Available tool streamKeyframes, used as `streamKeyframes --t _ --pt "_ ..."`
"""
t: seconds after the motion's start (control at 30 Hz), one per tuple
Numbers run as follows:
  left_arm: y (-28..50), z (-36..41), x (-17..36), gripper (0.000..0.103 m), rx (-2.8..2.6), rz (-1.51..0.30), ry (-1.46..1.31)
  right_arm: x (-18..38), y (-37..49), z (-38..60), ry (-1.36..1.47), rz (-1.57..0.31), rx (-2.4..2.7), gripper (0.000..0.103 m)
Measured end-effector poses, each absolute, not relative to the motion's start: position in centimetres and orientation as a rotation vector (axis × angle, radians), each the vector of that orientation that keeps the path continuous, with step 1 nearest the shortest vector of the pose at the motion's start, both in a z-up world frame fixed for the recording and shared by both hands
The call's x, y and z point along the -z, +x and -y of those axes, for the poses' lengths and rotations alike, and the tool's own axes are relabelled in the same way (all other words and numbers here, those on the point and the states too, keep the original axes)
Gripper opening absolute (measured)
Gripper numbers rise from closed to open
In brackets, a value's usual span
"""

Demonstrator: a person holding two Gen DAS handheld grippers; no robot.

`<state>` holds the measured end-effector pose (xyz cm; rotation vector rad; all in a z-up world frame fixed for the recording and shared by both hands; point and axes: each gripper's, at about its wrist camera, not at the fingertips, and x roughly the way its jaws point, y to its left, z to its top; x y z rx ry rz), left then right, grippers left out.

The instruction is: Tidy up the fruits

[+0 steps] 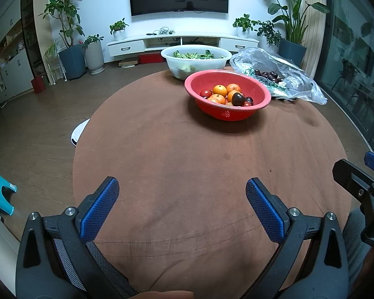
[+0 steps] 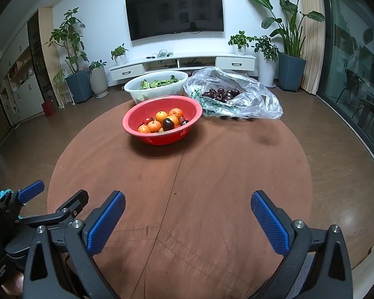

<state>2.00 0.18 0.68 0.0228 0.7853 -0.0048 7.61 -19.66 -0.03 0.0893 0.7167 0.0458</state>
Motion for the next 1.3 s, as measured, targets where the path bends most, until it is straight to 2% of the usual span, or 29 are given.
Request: streamKeyframes --t 1.3 --pt "2.09 -0.09 -0.38 0.103 0.001 -0.786 0.023 0.12 7.29 19.63 0.088 -0.721 -0.047 0.103"
